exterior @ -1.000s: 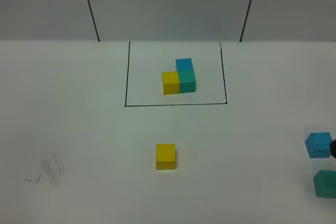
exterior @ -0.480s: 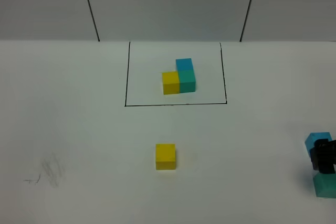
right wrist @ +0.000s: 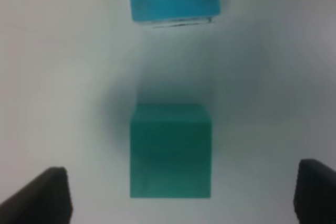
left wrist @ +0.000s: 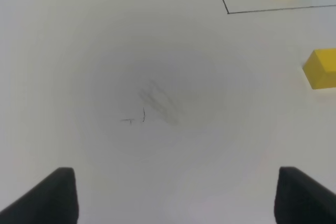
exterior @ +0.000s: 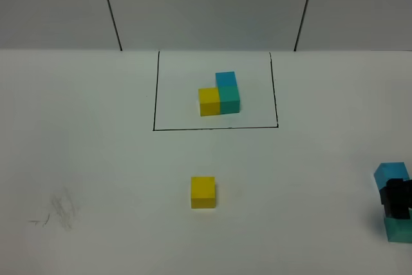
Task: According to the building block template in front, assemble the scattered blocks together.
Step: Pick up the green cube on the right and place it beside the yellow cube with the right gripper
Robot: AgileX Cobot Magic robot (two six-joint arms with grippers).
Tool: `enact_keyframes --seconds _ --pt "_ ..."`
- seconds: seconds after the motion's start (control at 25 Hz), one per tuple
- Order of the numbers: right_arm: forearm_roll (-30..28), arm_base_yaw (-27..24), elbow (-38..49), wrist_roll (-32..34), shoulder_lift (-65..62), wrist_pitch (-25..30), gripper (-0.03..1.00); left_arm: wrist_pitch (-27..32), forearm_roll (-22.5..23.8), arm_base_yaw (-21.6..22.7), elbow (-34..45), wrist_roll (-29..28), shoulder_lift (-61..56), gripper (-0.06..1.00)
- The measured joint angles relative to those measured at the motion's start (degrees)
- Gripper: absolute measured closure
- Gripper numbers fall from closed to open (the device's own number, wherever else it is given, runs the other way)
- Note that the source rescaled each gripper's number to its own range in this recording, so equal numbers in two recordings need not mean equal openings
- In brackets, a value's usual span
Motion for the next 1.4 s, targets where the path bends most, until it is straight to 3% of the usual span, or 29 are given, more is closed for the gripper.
enact_keyframes --seconds 0.48,0.84,1.0,1.2,1.4 --pt "1.7 0.0 1.9 0.1 8.0 -7.9 0.14 0.0 0.0 0.0 0.0 0.0 0.0 0.18" --pt "1.9 0.0 1.9 0.1 12.5 -10.1 0.16 0.0 0.0 0.0 0.0 0.0 0.0 0.18" --pt "2.0 0.0 1.8 0.1 12.6 -10.2 0.31 0.0 0.0 0.0 0.0 -0.4 0.0 0.18" --pt "2.1 0.0 1.8 0.1 12.6 -10.3 0.7 0.0 0.0 0.0 0.0 -0.4 0.0 0.18" --pt "2.1 0.0 1.8 -1.0 12.6 -10.1 0.7 0.0 0.0 0.0 0.0 -0.4 0.0 0.18"
